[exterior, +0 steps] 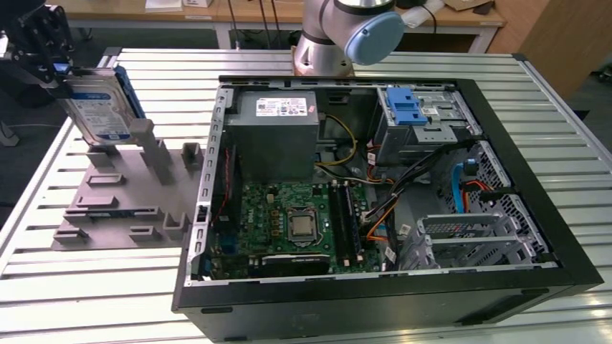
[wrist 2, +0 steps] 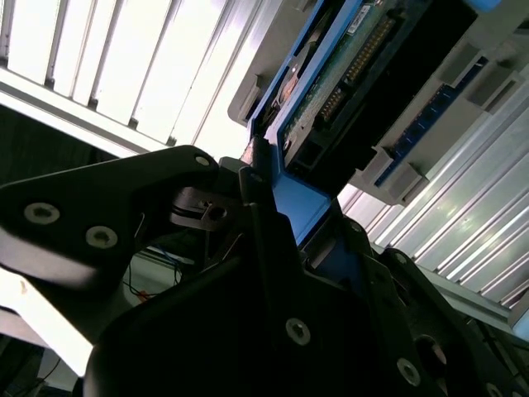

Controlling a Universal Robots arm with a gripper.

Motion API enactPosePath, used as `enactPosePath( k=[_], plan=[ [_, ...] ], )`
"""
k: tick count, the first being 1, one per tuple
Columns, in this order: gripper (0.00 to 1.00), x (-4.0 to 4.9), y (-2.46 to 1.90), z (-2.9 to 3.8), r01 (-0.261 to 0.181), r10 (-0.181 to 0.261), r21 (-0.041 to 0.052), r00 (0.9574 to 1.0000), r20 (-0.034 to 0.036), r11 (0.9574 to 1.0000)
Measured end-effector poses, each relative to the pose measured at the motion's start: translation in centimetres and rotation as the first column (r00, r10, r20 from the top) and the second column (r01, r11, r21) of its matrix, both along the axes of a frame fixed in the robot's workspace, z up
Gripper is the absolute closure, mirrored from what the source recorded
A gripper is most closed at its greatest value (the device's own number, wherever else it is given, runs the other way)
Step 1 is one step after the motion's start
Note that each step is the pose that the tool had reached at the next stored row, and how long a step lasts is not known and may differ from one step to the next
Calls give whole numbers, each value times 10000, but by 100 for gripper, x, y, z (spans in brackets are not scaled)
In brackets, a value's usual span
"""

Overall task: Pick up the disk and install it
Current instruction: 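Pick up the disk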

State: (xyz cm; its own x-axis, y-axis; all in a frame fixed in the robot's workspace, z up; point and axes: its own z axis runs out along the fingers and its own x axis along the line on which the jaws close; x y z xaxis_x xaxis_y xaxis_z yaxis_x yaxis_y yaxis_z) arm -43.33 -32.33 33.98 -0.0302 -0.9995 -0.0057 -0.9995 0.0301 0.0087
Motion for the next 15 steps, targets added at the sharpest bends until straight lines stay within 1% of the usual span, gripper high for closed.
enactPosePath(
  k=[15],
  plan=[
    [64,0,0,22,0,0,0,10000,1,10000]
  ],
)
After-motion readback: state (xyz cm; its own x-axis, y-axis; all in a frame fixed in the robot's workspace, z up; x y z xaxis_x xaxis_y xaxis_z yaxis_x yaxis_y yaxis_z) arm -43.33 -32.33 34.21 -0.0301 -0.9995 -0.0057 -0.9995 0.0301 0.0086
